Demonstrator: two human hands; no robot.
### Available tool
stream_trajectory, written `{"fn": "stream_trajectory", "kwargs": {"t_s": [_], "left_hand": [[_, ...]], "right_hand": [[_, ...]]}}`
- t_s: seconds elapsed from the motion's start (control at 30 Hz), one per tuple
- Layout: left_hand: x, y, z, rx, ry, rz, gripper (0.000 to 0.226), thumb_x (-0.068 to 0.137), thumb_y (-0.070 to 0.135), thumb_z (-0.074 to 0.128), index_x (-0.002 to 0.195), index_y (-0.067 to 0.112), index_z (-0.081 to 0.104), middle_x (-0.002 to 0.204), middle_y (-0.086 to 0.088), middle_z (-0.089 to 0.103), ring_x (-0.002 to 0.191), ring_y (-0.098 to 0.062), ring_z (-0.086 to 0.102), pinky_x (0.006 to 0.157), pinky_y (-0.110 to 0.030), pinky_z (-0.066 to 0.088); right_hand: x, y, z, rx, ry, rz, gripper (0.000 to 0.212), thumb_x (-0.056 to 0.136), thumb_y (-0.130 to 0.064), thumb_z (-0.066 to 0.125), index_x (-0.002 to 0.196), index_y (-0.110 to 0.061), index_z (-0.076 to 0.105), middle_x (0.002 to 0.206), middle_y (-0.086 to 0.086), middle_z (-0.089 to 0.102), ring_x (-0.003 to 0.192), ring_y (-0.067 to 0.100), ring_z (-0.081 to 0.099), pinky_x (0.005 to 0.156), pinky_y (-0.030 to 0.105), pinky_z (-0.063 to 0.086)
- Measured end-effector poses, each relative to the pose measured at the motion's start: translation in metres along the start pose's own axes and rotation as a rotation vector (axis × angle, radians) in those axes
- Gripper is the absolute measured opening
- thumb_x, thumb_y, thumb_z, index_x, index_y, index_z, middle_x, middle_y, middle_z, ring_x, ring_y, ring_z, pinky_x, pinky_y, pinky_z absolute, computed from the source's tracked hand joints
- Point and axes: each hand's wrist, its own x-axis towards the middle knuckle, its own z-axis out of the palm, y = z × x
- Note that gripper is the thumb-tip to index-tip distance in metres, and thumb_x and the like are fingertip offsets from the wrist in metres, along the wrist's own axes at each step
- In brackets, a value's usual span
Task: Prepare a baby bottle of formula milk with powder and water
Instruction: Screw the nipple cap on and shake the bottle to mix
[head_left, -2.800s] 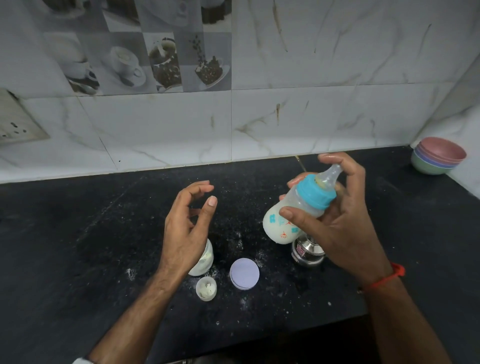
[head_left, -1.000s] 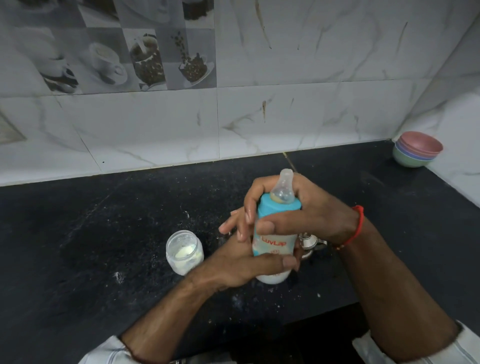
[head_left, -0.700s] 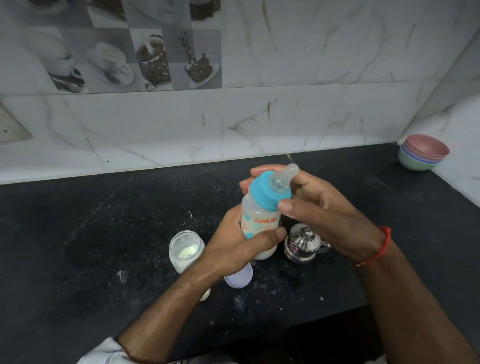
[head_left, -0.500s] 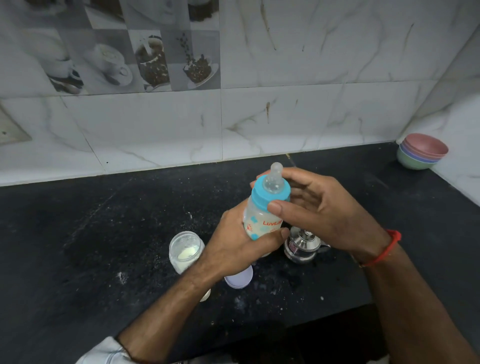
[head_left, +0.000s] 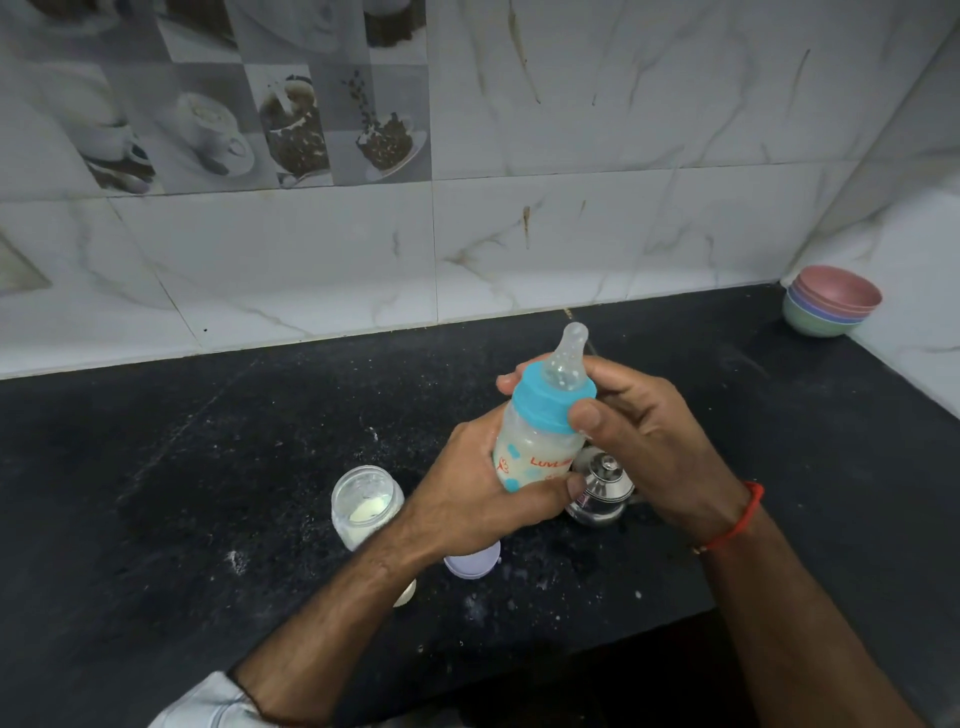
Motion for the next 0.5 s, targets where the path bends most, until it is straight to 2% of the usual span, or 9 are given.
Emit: {"fn": "stream_trajectory", "kwargs": {"t_s": [0.07, 0.17, 0.23, 0.3, 0.4, 0.5], "left_hand": [[0.0, 0.001, 0.001, -0.025, -0.055, 0.006, 0.024, 0.078, 0.038, 0.077, 0.096, 0.033, 0.062, 0.08, 0.017, 0.07, 0.071, -0.003, 0.066, 0.067, -0.021, 0.051], [0.0, 0.001, 0.005, -0.066, -0.074, -0.002, 0.026, 0.079, 0.037, 0.076, 0.098, 0.026, 0.062, 0.081, 0.016, 0.07, 0.074, -0.003, 0.067, 0.069, -0.022, 0.052], [0.0, 0.001, 0.009, -0.086, -0.04, -0.01, 0.029, 0.077, 0.037, 0.076, 0.098, 0.023, 0.062, 0.078, 0.018, 0.07, 0.072, 0.0, 0.066, 0.068, -0.02, 0.052], [0.0, 0.0, 0.012, -0.077, -0.002, -0.017, 0.031, 0.076, 0.039, 0.076, 0.1, 0.024, 0.063, 0.079, 0.018, 0.071, 0.072, 0.0, 0.067, 0.067, -0.018, 0.051], [-0.001, 0.0, 0.016, -0.011, 0.054, -0.022, 0.03, 0.075, 0.044, 0.076, 0.099, 0.032, 0.064, 0.082, 0.015, 0.073, 0.074, -0.003, 0.069, 0.067, -0.022, 0.054], [-0.001, 0.001, 0.019, 0.101, 0.092, 0.007, 0.031, 0.073, 0.046, 0.074, 0.1, 0.053, 0.062, 0.09, 0.015, 0.074, 0.079, -0.006, 0.072, 0.069, -0.022, 0.058]], "right_hand": [[-0.002, -0.001, -0.004, -0.008, -0.029, 0.007, 0.067, 0.092, -0.048, 0.064, 0.135, 0.003, 0.058, 0.134, 0.013, 0.069, 0.124, 0.029, 0.067, 0.097, 0.034, 0.057], [-0.003, 0.0, -0.008, -0.009, -0.022, 0.02, 0.073, 0.089, -0.054, 0.067, 0.136, 0.001, 0.058, 0.135, 0.015, 0.068, 0.125, 0.032, 0.067, 0.099, 0.037, 0.057], [-0.004, 0.004, -0.006, 0.024, 0.015, 0.021, 0.073, 0.087, -0.053, 0.072, 0.135, 0.0, 0.058, 0.133, 0.018, 0.068, 0.122, 0.034, 0.068, 0.098, 0.038, 0.058], [-0.006, 0.009, -0.003, 0.04, 0.069, -0.004, 0.062, 0.086, -0.044, 0.077, 0.131, -0.005, 0.06, 0.13, 0.016, 0.07, 0.119, 0.031, 0.07, 0.095, 0.035, 0.059], [-0.011, 0.009, -0.002, -0.01, 0.134, -0.023, 0.042, 0.085, -0.024, 0.075, 0.122, -0.011, 0.062, 0.126, 0.009, 0.073, 0.116, 0.025, 0.072, 0.093, 0.033, 0.06], [-0.014, 0.005, -0.003, -0.22, 0.187, -0.037, 0.047, 0.078, -0.04, 0.082, 0.113, -0.017, 0.06, 0.121, 0.004, 0.074, 0.115, 0.022, 0.072, 0.093, 0.043, 0.061]]}}
